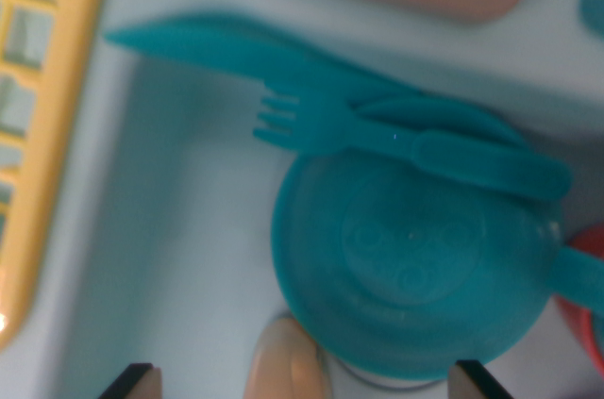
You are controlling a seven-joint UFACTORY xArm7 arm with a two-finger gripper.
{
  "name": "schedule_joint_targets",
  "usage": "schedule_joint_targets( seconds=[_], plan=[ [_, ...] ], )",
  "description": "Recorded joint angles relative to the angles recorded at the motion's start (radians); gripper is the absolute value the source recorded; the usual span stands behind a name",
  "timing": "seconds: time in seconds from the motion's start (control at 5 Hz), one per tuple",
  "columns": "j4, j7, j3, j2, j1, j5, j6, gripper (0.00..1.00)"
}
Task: Pick detergent from the sink
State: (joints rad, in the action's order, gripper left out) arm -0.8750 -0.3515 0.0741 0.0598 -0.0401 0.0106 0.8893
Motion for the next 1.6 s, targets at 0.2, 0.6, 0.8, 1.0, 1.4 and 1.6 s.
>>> schedule_joint_targets(
  seconds=[0.2,0.6,0.8,1.0,1.4,1.6],
  plan=[
    [0.000,0.000,0.000,0.000,0.0000,0.0000,0.000,0.00],
    [0.026,-0.013,0.003,0.003,-0.0014,-0.0002,-0.024,0.00],
    [0.046,-0.022,0.006,0.005,-0.0024,-0.0004,-0.043,0.00],
    [0.046,-0.022,0.006,0.005,-0.0024,-0.0004,-0.043,0.00],
    [0.060,-0.029,0.008,0.007,-0.0032,-0.0005,-0.056,0.00],
    [0.068,-0.033,0.009,0.008,-0.0035,-0.0006,-0.063,0.00]
  ],
)
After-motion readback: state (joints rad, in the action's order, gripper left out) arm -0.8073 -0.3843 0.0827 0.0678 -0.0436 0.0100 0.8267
